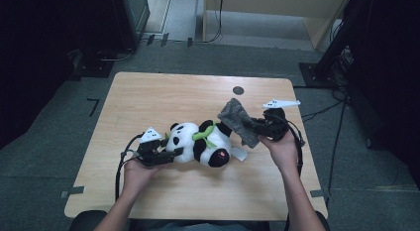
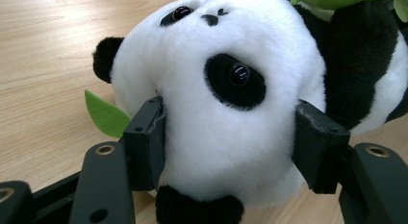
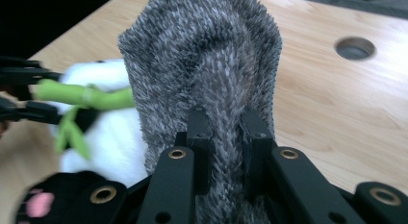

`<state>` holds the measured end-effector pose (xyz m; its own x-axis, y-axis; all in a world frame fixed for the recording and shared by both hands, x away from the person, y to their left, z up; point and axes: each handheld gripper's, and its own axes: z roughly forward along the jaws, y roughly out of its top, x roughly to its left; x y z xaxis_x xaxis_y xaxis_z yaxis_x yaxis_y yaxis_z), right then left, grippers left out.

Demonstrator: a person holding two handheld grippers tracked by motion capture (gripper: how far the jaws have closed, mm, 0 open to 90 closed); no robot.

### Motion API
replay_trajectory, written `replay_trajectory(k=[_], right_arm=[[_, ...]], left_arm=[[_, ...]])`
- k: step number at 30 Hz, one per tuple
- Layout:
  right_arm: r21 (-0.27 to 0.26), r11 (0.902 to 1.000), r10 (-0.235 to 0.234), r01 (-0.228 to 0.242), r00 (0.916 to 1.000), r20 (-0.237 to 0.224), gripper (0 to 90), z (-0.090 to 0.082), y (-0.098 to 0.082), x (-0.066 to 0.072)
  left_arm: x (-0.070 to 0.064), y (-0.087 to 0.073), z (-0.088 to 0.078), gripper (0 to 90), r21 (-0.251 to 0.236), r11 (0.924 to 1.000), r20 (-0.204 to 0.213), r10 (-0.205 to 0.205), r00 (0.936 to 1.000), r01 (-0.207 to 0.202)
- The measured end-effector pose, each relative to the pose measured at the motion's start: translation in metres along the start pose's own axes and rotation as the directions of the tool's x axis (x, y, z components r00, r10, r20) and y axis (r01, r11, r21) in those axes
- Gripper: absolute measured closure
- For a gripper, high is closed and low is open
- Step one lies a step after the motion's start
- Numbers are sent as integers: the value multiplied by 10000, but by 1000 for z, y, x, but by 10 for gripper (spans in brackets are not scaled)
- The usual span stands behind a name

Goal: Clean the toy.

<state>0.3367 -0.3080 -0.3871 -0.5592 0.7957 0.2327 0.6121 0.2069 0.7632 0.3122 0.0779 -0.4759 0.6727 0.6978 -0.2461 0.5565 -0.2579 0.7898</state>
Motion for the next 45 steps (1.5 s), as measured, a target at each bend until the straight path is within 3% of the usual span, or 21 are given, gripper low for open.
replay_trajectory(k=[8,12,16,25,39,45], right_arm=[[-63,9945,-1049,1047,9922,-668,788,1,13,42],[229,9879,-1502,1532,9838,-982,788,13,12,59],[590,9831,-1652,1731,9790,-1193,788,30,8,68],[1105,9790,-1588,1713,9807,-1137,789,54,-5,62],[743,9879,-1264,1360,9846,-1209,789,51,-29,39],[843,9875,-1242,1334,9865,-1066,788,48,-36,32]], left_arm=[[0,0,0,372,15,10000,-7,-8,10000,8],[0,0,0,373,7,10000,-3,-33,10000,33],[0,0,0,373,-6,10000,7,-47,10000,47],[0,0,0,380,38,10000,-73,62,10000,-61],[-1,1,1,391,61,10000,-112,70,9999,-69],[-1,1,1,392,71,9999,-93,75,9999,-75]])
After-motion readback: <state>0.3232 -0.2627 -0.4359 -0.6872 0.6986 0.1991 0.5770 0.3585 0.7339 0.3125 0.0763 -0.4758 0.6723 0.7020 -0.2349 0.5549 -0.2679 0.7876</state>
